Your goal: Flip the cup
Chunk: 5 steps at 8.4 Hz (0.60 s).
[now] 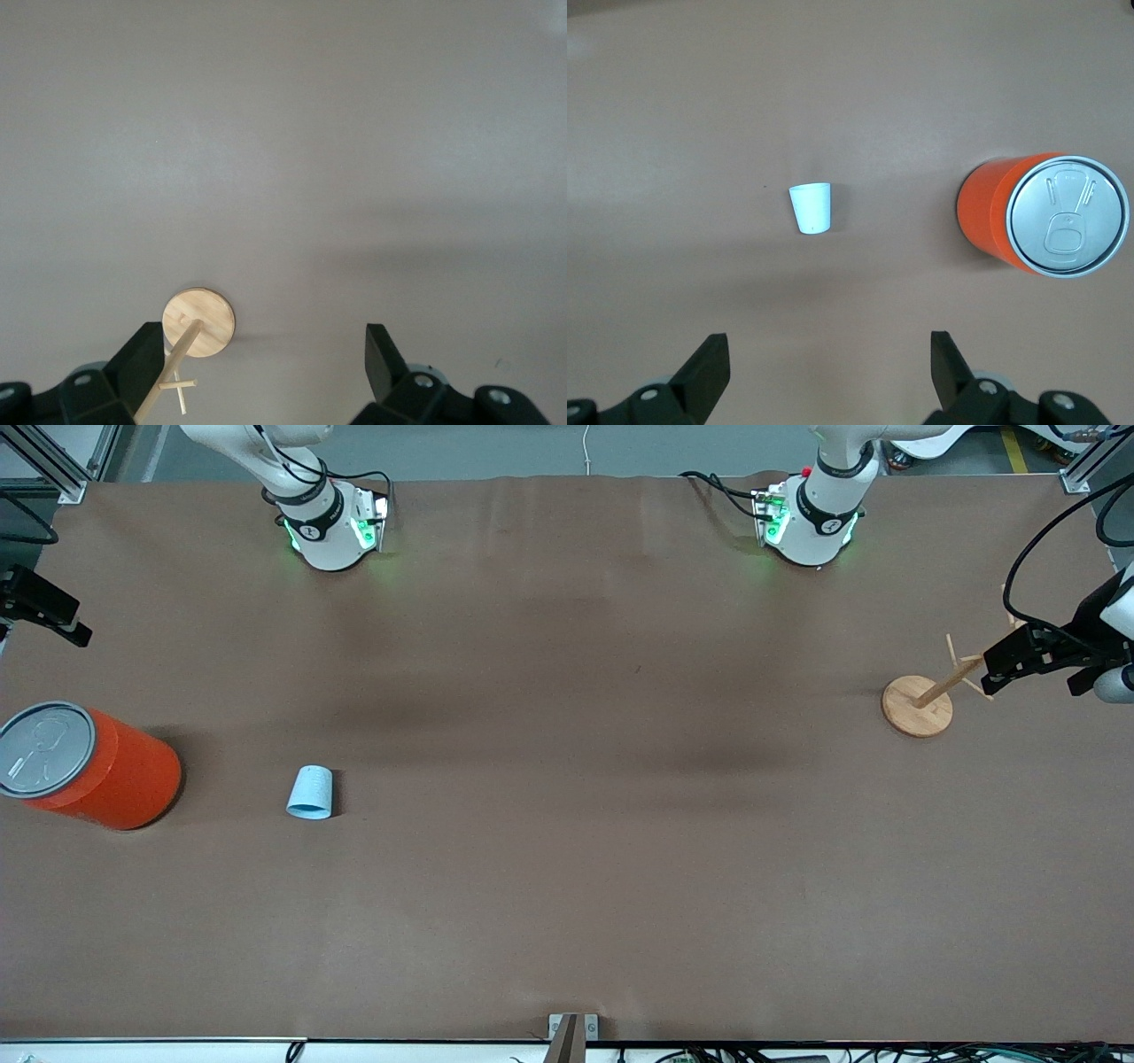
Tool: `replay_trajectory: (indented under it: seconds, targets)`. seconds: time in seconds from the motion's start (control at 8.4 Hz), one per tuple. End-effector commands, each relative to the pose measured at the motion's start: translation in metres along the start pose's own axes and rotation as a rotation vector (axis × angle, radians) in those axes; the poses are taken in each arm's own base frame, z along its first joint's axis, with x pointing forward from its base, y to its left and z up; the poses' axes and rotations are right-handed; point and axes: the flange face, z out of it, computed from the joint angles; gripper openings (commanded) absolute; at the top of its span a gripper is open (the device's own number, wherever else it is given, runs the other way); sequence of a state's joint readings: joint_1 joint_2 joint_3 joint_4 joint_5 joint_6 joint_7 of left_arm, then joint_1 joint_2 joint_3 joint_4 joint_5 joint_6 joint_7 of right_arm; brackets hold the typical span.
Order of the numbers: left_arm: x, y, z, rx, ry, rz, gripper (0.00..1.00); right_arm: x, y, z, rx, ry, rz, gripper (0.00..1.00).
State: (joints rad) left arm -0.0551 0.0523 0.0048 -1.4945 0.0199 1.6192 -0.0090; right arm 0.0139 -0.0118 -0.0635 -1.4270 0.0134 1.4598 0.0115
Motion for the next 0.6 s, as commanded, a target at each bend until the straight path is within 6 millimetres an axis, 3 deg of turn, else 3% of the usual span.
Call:
replay_trajectory:
  seconds: [0.0, 0.12, 0.24, 0.48]
  targets:
    - [0.002, 0.001, -0.005, 0.003, -0.002, -0.006, 1.00, 0.000, 0.001, -0.001, 0.009, 0.003, -0.007, 1.00]
    - [0.002, 0.000, -0.005, 0.004, -0.002, -0.008, 1.00, 0.001, 0.000, 0.000, 0.009, 0.000, -0.010, 1.00]
    - [0.002, 0.000, -0.005, 0.004, -0.002, -0.006, 1.00, 0.004, -0.002, 0.014, 0.010, -0.026, -0.013, 1.00]
    - [0.002, 0.004, -0.005, 0.007, -0.002, -0.002, 1.00, 0.030, -0.032, 0.091, 0.010, -0.055, -0.060, 1.00]
